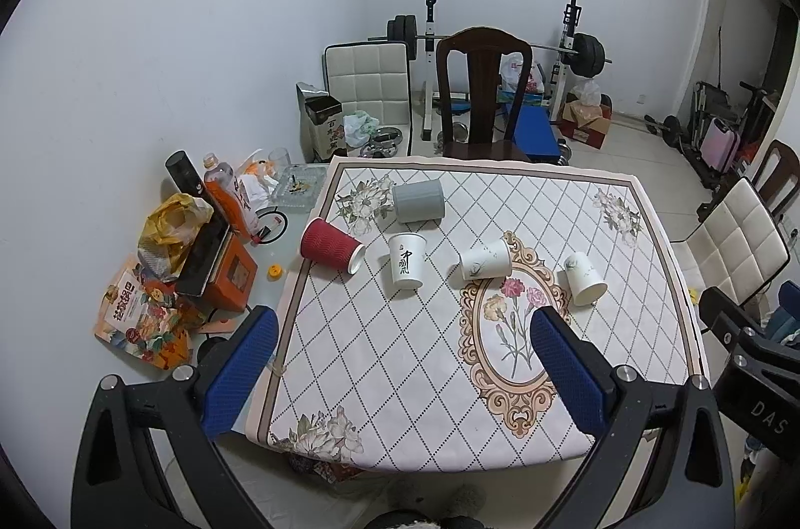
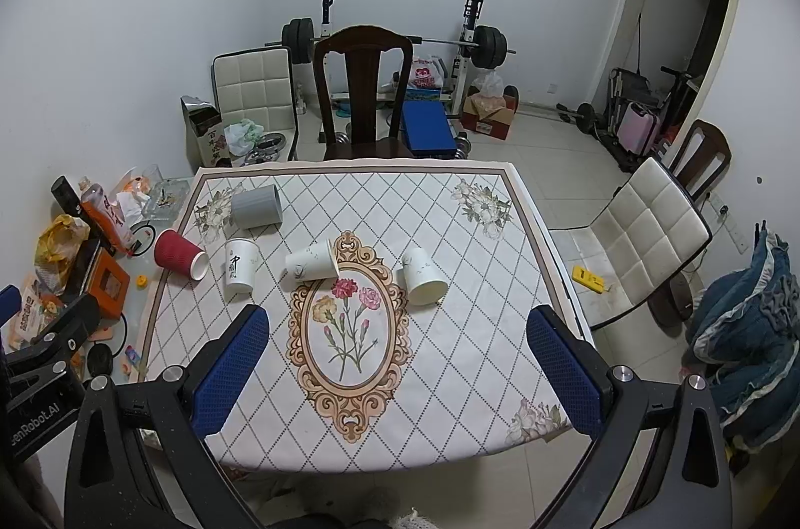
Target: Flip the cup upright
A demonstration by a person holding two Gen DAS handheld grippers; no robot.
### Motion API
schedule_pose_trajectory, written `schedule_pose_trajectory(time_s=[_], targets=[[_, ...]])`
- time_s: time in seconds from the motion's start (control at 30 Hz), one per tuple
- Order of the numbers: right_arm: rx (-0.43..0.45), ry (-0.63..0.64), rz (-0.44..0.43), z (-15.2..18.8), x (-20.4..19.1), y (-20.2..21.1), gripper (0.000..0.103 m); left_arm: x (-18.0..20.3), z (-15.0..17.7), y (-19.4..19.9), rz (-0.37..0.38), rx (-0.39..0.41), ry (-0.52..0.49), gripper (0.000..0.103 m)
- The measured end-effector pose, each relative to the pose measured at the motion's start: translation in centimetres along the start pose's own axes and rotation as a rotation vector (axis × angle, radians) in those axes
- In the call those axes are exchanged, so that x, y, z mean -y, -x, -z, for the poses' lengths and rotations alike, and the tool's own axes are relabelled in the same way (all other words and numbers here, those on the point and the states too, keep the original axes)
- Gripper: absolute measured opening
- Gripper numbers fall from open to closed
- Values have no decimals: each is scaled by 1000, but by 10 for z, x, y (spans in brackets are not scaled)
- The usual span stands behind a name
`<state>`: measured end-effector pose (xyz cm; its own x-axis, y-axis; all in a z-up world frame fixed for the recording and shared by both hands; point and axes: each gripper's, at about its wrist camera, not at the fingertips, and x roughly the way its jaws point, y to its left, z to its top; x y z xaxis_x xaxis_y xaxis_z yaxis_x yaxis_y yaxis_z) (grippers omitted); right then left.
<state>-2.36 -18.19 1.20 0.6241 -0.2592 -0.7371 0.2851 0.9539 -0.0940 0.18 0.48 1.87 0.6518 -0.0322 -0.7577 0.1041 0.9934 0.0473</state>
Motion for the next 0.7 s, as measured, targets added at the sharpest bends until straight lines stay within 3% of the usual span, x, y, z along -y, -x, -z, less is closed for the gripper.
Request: schedule_pose_trajectory(time_s=[0.33, 0.5, 0.7], targets=[[-69, -65, 32, 0, -8, -30, 103, -10, -7, -35, 17, -14, -24, 103], [-174, -118, 106, 16, 5, -84, 103, 5, -4, -81, 21, -53, -114, 103], [-356, -178, 174, 51, 44, -167, 103, 56, 3, -151, 0, -109, -298, 103]])
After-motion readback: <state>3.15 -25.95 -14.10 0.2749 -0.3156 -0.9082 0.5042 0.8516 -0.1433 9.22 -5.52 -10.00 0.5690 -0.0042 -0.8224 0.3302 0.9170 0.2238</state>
